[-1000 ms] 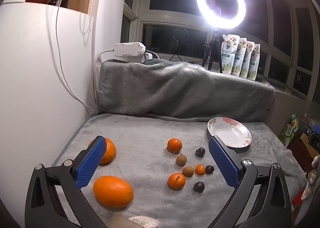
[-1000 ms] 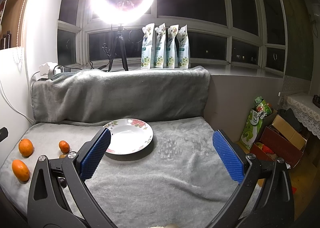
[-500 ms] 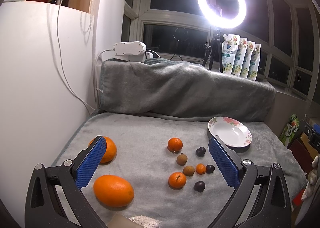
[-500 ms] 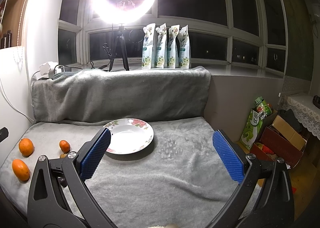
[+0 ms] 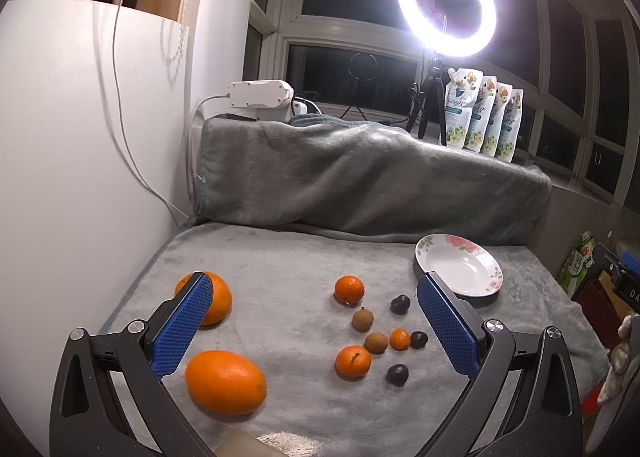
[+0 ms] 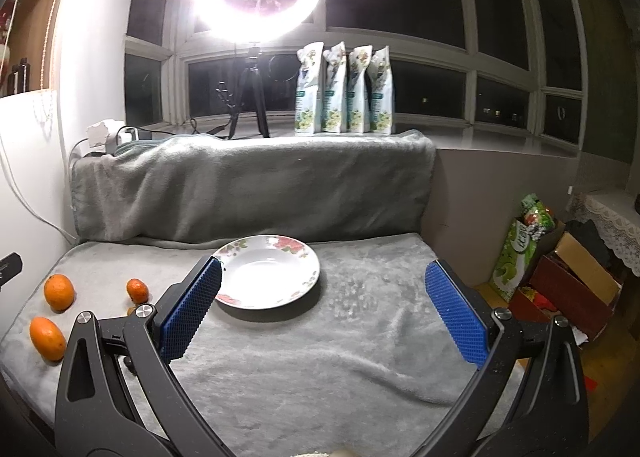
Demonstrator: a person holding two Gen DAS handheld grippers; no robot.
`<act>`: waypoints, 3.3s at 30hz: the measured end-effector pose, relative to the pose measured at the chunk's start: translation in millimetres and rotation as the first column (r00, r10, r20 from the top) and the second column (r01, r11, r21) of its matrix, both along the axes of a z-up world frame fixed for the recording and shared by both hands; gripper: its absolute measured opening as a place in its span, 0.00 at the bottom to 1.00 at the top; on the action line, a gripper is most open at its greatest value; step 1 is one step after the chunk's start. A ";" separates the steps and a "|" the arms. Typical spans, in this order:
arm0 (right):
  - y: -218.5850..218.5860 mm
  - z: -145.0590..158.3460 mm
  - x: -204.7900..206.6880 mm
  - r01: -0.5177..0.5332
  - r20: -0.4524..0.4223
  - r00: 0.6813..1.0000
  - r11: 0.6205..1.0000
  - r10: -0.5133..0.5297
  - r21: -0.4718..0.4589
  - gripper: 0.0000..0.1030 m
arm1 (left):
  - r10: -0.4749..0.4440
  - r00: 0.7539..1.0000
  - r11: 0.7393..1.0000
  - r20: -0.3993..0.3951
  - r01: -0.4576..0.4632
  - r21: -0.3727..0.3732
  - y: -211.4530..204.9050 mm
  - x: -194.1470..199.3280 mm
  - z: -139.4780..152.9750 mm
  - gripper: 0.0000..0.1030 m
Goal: Organize fruits
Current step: 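Move the right gripper to the large orange and close on it, then carry the large orange with the right gripper onto the floral plate and open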
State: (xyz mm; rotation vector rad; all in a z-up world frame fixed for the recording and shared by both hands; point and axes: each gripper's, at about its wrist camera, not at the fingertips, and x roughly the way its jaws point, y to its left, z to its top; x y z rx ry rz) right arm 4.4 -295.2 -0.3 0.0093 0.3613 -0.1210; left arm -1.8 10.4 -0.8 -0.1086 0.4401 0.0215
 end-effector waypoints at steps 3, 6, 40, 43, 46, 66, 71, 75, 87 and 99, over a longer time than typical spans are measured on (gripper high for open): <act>8.7 0.6 7.2 -0.069 -0.014 0.998 0.998 0.069 0.000 1.00 | 0.006 1.000 1.000 -0.022 -0.006 -0.006 4.4 -0.2 -2.2 0.99; 19.0 0.3 14.5 -0.124 -0.026 0.992 0.992 0.124 -0.009 1.00 | 0.026 0.999 1.000 -0.036 -0.026 -0.010 12.7 -3.5 -4.3 0.99; 231.4 -91.2 117.0 -0.714 -0.420 0.437 0.591 0.795 0.376 0.96 | -0.064 0.943 0.929 -0.327 -0.063 -0.363 101.9 -11.2 -107.3 0.75; 246.3 -96.6 121.3 -0.708 -0.435 0.385 0.563 0.814 0.426 0.92 | -0.079 0.940 0.920 -0.331 -0.059 -0.386 104.0 -7.3 -111.6 0.72; 263.8 -101.2 123.1 -0.719 -0.447 0.335 0.532 0.829 0.448 0.89 | -0.088 0.939 0.915 -0.333 -0.056 -0.399 105.0 -5.4 -117.7 0.69; 315.9 -135.7 136.5 -0.671 -0.460 0.103 0.403 0.882 0.622 0.73 | -0.122 0.940 0.897 -0.319 -0.033 -0.440 103.5 4.4 -131.1 0.61; 318.0 -138.2 137.1 -0.656 -0.459 0.077 0.392 0.885 0.645 0.71 | -0.120 0.942 0.902 -0.313 -0.028 -0.432 100.3 5.4 -131.6 0.60; 321.4 -139.6 133.2 -0.660 -0.458 0.061 0.381 0.887 0.648 0.67 | -0.116 0.942 0.911 -0.316 -0.026 -0.411 97.5 6.4 -131.0 0.60; 299.4 -123.7 131.7 -0.657 -0.439 0.125 0.406 0.890 0.635 0.67 | -0.141 0.947 0.919 -0.289 0.017 -0.393 85.3 13.0 -119.6 0.60; 225.7 -89.0 136.5 -0.643 -0.392 0.290 0.481 0.873 0.596 0.67 | -0.259 0.939 0.915 -0.225 0.164 -0.369 31.1 42.3 -86.5 0.60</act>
